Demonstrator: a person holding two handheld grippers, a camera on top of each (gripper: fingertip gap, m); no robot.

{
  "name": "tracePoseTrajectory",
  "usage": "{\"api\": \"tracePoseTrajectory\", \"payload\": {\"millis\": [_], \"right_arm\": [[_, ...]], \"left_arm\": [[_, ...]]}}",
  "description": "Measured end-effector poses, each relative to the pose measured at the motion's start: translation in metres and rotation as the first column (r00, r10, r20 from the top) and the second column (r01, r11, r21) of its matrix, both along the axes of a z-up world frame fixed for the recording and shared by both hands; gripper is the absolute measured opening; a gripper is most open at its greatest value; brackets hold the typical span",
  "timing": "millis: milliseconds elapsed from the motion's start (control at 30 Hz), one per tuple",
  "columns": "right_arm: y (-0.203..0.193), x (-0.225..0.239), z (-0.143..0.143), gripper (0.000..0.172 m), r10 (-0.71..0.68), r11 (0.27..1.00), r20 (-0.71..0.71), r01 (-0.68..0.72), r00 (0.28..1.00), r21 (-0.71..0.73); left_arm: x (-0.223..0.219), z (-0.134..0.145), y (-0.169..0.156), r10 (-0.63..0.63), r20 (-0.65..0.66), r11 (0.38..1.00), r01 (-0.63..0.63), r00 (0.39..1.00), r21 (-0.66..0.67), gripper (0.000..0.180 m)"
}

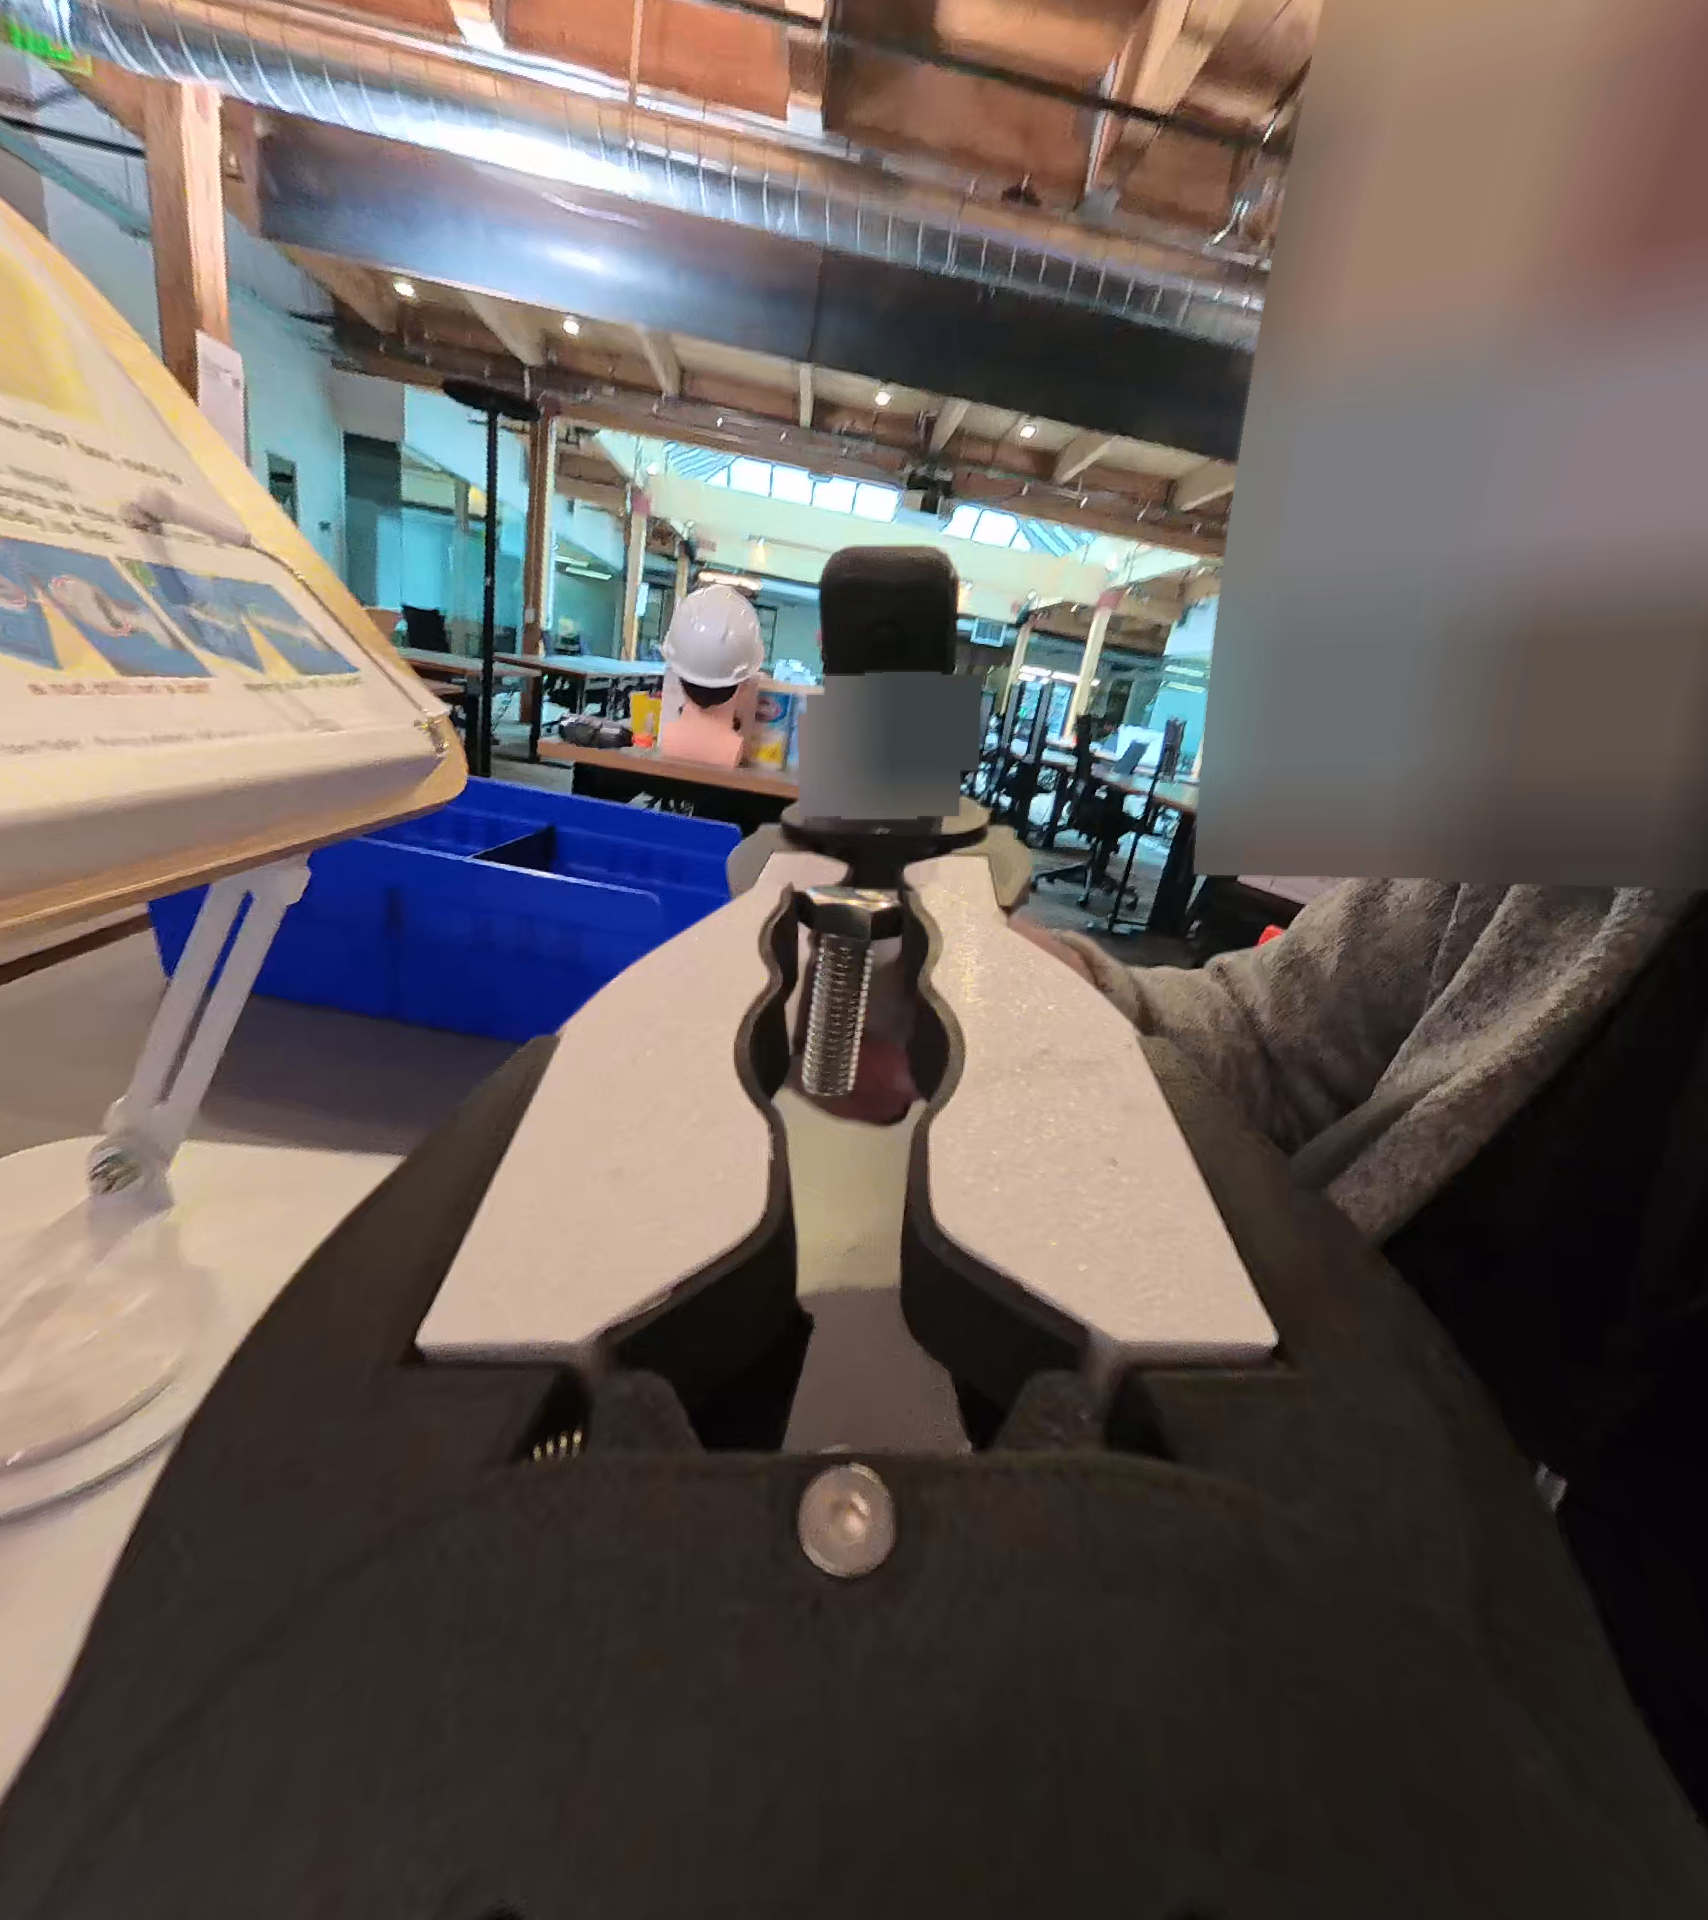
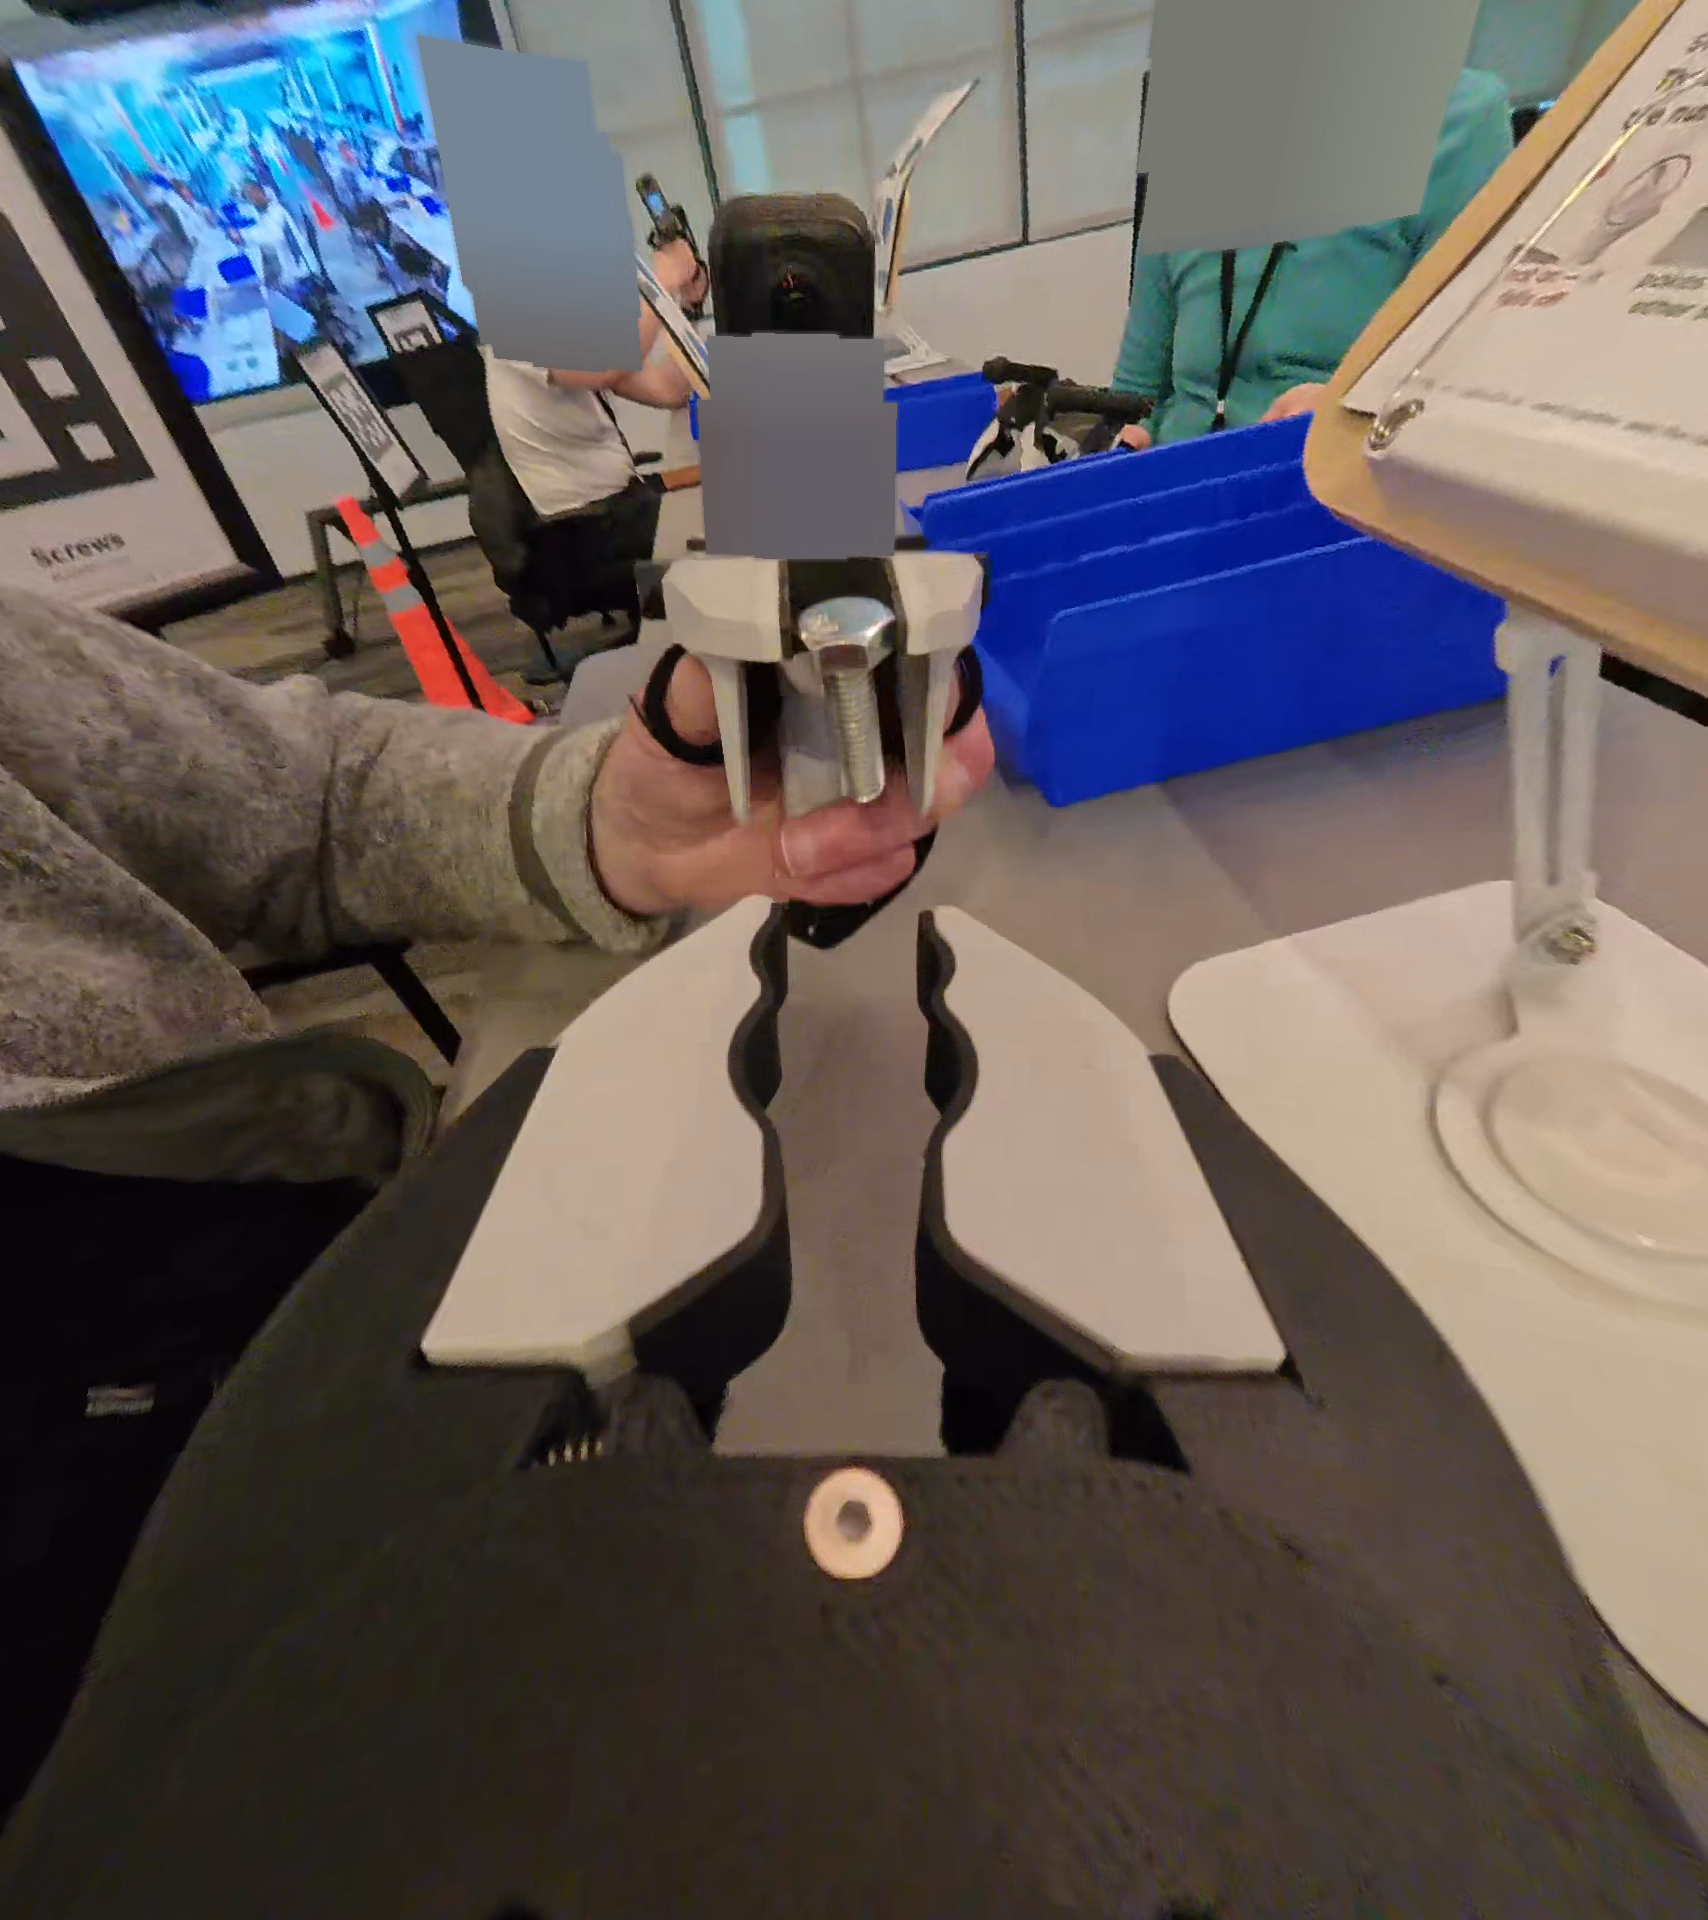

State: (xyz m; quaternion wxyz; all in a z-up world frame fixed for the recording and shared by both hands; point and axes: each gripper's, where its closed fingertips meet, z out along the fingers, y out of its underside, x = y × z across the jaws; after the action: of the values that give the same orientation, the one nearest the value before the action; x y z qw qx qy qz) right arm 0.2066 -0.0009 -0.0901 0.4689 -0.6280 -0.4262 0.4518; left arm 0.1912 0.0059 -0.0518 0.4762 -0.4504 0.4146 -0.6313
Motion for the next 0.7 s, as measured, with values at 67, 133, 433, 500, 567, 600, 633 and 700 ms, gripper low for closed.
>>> {"api": "tracePoseTrajectory", "payload": {"millis": [67, 133, 433, 500, 567, 600, 633, 700], "right_arm": [[0.004, -0.008, -0.003, 0.024, 0.0, 1.0, -0.004, 0.0, 1.0, -0.005], [0.006, -0.013, -0.003, 0.024, 0.008, 1.0, -0.035, -0.009, 0.999, -0.028], [-0.006, -0.019, 0.004, 0.009, 0.078, 0.996, -0.107, -0.083, 0.991, -0.04], [-0.006, -0.017, 0.005, 0.009, 0.069, 0.997, -0.091, -0.071, 0.993, -0.025], [-0.007, -0.015, 0.006, 0.009, 0.065, 0.998, -0.075, -0.066, 0.995, -0.013], [-0.009, -0.013, 0.008, 0.008, 0.066, 0.998, -0.075, -0.067, 0.995, -0.007], [-0.009, -0.01, 0.01, 0.008, 0.06, 0.998, -0.072, -0.06, 0.996, 0.003], [-0.007, 0.0, 0.013, 0.008, 0.033, 0.999, -0.042, -0.031, 0.999, 0.031]], "left_arm": [[0.007, 0.002, -0.004, -0.014, 0.018, 1.0, 0.014, 1.0, -0.008, 0.018], [0.013, 0.004, -0.009, -0.028, 0.031, 1.0, 0.029, 0.999, -0.011, 0.018], [0.022, 0.002, -0.014, -0.038, 0.044, 0.999, 0.038, 0.998, -0.005, 0.018], [0.02, 0.003, -0.013, -0.04, 0.055, 0.999, 0.041, 0.998, -0.009, 0.019], [0.018, 0.004, -0.012, -0.025, 0.051, 1.0, 0.024, 0.998, 0.014, 0.019], [0.017, 0.004, -0.012, -0.016, 0.043, 0.999, 0.015, 0.999, 0.033, 0.019], [0.015, 0.005, -0.012, -0.004, 0.034, 0.999, 0.002, 0.999, 0.053, 0.019], [0.012, 0.002, -0.009, 0.033, 0.002, 0.995, -0.033, 0.999, 0.095, 0.024]]}}
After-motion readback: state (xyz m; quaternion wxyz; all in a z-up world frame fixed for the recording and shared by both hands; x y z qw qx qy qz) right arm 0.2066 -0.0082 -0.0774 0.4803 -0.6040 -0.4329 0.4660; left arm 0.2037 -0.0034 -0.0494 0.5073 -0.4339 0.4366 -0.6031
